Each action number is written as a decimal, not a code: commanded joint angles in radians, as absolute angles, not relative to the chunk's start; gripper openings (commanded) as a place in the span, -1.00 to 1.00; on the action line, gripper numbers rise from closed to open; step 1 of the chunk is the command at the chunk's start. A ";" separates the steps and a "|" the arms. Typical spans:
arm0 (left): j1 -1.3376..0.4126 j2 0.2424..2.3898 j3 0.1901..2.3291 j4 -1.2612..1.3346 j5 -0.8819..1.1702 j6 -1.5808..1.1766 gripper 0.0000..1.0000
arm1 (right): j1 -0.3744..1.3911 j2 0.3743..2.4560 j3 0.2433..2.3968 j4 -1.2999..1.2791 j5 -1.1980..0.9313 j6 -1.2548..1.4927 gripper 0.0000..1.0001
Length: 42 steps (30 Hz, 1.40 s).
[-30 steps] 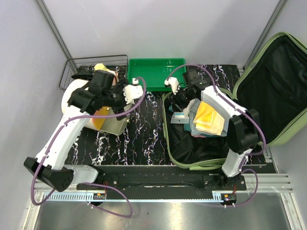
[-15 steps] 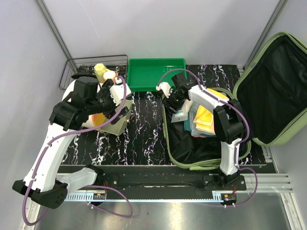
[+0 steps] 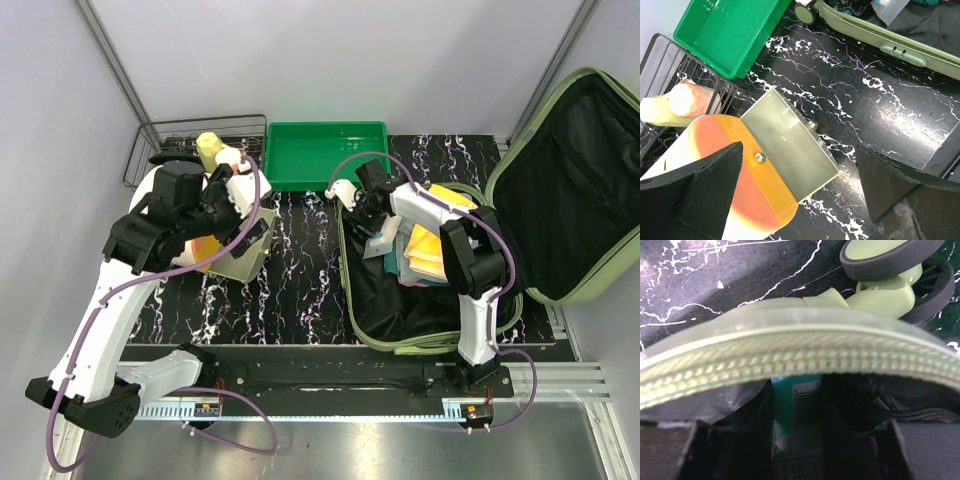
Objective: Open, take out, and arrange the luggage
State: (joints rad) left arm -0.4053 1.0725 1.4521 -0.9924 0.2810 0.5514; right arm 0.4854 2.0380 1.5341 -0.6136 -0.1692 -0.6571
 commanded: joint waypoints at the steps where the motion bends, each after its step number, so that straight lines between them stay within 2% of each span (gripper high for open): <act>1: -0.400 1.069 1.483 -0.939 0.282 0.523 0.98 | 0.488 1.941 1.522 -0.669 -0.165 -0.623 -0.72; 3: -0.400 1.080 1.496 -0.939 0.296 0.493 0.98 | 0.488 1.889 1.571 -0.681 -0.242 -0.592 -0.88; 4: -0.400 1.084 1.502 -0.939 0.301 0.479 0.98 | 0.485 1.872 1.584 -0.683 -0.267 -0.560 -0.90; 8: -0.393 1.095 1.499 -0.907 0.327 0.366 0.98 | 0.483 1.792 1.632 -0.657 -0.428 -0.465 -0.91; 15: -0.336 1.029 1.384 -0.741 0.432 0.166 0.98 | 0.480 1.672 1.631 -0.540 -0.563 -0.266 -0.92; 17: -0.330 0.999 1.339 -0.640 0.477 0.086 0.98 | 0.474 1.649 1.620 -0.467 -0.609 -0.212 -1.00; 21: -0.330 0.994 1.240 -0.444 0.647 -0.032 0.98 | 0.468 1.582 1.595 -0.274 -0.765 0.054 -1.00; 25: -0.334 1.048 1.197 -0.269 0.822 -0.214 0.97 | 0.471 1.537 1.511 0.120 -0.897 0.361 -1.00; 28: -0.359 1.074 1.187 -0.190 0.813 -0.244 0.92 | 0.482 1.523 1.464 0.246 -0.910 0.483 -1.00; 35: -0.423 1.124 1.236 -0.173 0.798 -0.222 0.86 | 0.528 1.488 1.413 0.324 -0.887 0.520 -1.00; 42: -0.431 1.147 1.233 -0.108 0.775 -0.265 0.62 | 0.564 1.483 1.401 0.325 -0.871 0.500 -1.00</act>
State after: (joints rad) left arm -0.4290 1.1419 1.1912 -0.2226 0.7639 -0.2249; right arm 0.5476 1.5383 1.4040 0.2394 -0.8661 0.4805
